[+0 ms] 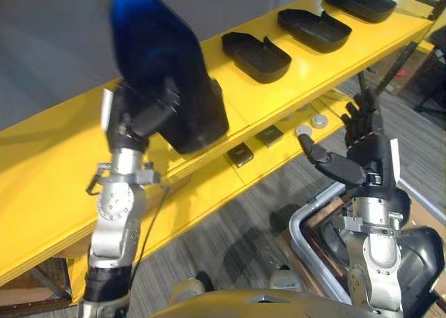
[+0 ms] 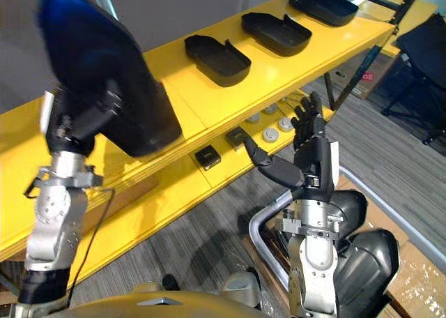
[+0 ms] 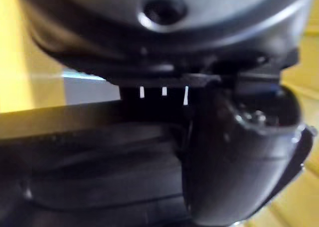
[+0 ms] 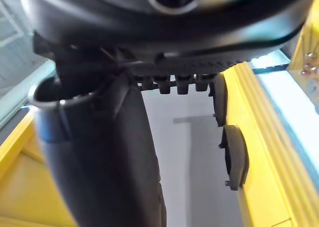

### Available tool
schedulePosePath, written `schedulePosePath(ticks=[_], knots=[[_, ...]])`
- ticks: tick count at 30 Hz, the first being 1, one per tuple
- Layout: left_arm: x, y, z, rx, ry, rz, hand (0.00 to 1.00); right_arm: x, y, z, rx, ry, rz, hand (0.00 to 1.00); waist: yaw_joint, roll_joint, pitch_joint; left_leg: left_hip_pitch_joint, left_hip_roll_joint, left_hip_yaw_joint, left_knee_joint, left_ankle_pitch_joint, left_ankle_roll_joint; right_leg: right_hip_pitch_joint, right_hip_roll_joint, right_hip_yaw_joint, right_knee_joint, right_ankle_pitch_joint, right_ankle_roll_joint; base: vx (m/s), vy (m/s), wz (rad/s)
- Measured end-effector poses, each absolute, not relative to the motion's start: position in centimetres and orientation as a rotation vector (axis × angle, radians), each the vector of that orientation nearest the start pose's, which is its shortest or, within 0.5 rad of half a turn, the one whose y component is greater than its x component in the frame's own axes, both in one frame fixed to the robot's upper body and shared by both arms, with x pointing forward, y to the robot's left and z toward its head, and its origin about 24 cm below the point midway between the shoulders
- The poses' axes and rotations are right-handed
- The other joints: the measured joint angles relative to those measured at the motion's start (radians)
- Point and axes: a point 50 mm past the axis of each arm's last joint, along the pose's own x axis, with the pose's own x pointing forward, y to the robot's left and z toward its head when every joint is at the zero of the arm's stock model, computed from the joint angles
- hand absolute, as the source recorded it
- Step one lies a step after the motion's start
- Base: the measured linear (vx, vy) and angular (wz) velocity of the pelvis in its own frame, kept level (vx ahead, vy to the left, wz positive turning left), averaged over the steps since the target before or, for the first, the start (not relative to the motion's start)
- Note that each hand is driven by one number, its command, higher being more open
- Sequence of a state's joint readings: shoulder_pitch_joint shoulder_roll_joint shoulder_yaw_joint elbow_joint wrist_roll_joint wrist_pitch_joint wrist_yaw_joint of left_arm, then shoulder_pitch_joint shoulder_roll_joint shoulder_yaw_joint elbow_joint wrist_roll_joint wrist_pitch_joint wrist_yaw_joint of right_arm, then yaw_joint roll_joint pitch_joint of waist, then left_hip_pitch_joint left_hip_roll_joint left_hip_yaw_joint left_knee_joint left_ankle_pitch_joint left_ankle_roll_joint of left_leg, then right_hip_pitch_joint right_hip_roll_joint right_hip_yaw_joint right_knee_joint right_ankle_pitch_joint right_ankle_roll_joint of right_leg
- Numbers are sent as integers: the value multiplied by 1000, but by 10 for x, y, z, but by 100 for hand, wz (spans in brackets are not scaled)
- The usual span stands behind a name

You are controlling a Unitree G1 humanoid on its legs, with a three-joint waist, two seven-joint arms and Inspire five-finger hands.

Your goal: Walk over and take three plastic housings, then place them on the shelf

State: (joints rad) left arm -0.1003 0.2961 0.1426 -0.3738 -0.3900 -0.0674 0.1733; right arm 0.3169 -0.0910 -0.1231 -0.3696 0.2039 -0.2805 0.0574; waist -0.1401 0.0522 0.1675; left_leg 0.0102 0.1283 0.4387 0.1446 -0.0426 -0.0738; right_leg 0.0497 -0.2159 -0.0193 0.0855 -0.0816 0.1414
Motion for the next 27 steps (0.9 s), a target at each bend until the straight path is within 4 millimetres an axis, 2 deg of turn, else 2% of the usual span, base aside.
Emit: schedulePosePath(ticks=[4, 9, 13, 14, 17, 18, 21, 23, 25, 27], knots=[[256, 222, 194, -106, -619, 183, 0, 178, -201, 83, 36, -296, -97, 100, -28, 19, -13, 12, 1, 7, -57, 38, -9, -29, 12, 4, 19, -3, -3, -97, -46, -10], [288, 234, 211, -148, -613, 240, 0, 176, -178, 72, 65, -219, 29, 100, -52, 30, -23, 19, -3, 21, -96, 72, -6, -56, 18, 23, 43, 0, 1, -43, -14, -7], [314, 248, 201, -168, -491, 327, 0, 176, -161, 68, 96, -195, 118, 100, -76, 30, -22, 13, -9, 27, -121, 90, -1, -84, 18, 31, 60, 0, 1, -33, -2, -3], [322, 254, 189, -191, -422, 371, 0, 176, -159, 68, 105, -194, 131, 100, -82, 30, -22, 8, -12, 36, -126, 93, 0, -103, 17, 42, 71, -1, 1, -33, 8, -11], [331, 262, 173, -201, -327, 433, 0, 176, -157, 68, 117, -192, 142, 100, -91, 32, -18, -16, -17, 48, -131, 101, 5, -136, 14, 54, 85, 0, 3, -11, 7, -8], [334, 265, 167, -202, -296, 454, 0, 176, -157, 70, 110, -197, 159, 100, -100, 34, -5, -33, -19, 47, -131, 106, 10, -159, 12, 55, 99, 0, 3, 0, 0, 0], [337, 265, 170, -209, -295, 472, 0, 174, -152, 83, 95, -271, 210, 100, -100, 37, 49, -39, -23, 46, -133, 113, 14, -177, 9, 58, 125, -4, 7, -22, 1, 2], [339, 264, 178, -248, -321, 468, 0, 171, -141, 101, 96, -370, 291, 100, -90, 44, 72, -48, -26, 43, -134, 118, 16, -194, 7, 60, 146, -13, 8, -44, -11, 7], [341, 264, 190, -255, -354, 463, 0, 166, -123, 122, 120, -491, 420, 100, -84, 52, 86, -63, -28, 25, -136, 128, 18, -209, 4, 46, 172, -26, 6, -27, -23, 22], [342, 263, 194, -256, -366, 460, 0, 163, -112, 130, 134, -534, 505, 100, -81, 55, 89, -74, -30, 8, -137, 134, 17, -219, -1, 29, 193, -37, 5, -27, -24, 30]])
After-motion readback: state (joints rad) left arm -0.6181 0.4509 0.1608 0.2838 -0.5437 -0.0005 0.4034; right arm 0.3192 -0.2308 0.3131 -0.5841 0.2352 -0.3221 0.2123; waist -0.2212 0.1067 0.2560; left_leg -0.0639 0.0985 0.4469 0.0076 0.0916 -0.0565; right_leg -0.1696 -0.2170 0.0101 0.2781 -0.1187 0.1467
